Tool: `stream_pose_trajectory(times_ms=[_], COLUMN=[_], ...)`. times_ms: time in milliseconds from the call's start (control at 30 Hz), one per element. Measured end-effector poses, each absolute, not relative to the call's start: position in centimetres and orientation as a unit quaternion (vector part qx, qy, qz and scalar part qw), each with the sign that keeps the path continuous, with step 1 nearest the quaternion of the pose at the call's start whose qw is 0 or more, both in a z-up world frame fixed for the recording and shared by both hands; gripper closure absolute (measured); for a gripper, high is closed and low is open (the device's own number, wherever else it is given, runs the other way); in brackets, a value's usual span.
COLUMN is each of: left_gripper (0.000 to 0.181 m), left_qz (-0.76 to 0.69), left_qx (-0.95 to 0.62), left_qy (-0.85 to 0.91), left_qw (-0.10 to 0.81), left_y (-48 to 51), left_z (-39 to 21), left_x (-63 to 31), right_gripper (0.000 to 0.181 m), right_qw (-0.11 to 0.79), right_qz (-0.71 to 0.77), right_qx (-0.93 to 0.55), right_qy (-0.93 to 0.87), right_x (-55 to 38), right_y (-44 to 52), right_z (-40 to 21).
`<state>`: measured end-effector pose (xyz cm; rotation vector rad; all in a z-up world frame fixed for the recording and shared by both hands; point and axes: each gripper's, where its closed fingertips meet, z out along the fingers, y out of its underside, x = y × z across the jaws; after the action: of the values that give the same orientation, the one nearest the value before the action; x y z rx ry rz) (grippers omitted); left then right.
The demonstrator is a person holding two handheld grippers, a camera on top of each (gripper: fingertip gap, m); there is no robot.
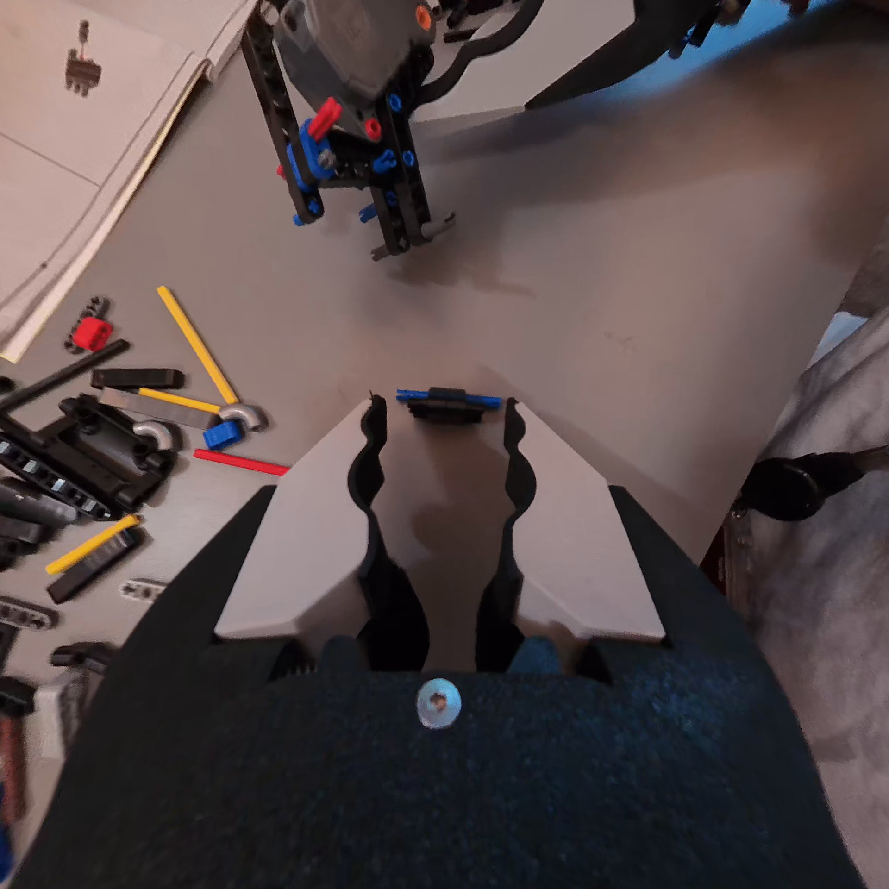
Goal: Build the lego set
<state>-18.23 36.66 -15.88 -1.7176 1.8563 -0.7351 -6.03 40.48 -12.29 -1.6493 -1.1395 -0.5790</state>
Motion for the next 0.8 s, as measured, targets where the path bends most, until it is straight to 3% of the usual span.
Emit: stream_pose_trajectory(times_ms=[33,167,367,800], left_gripper=[0.133,0.127,0.132,0.142], left_qz=[-0.275,-0.284,-0.247,-0.219], left_qx=[-0.64,-0.684,-0.741,-0.742], left_qy=[0.673,0.614,0.524,0.527], left_qw=[0.25,0.274,0.341,0.351], left_y=[36.6,36.4,37.0,37.4], left_z=[-16.1,-16.0,-16.3,-17.3], left_x=[-18.2,-17.7,-17.6,-17.9], right_gripper=[0.135,0.135,0.135,0.135], right_qw=[0.504,0.503,0.503,0.502], right_qz=[-0.239,-0.238,-0.238,-0.235], right_qx=[-0.683,-0.684,-0.684,-0.684], right_qy=[-0.472,-0.472,-0.472,-0.474], right_x=[-6.0,-6.1,-6.1,-6.2], right_y=[40.5,40.5,40.5,40.5], right_z=[-12.3,-12.4,-12.4,-12.5])
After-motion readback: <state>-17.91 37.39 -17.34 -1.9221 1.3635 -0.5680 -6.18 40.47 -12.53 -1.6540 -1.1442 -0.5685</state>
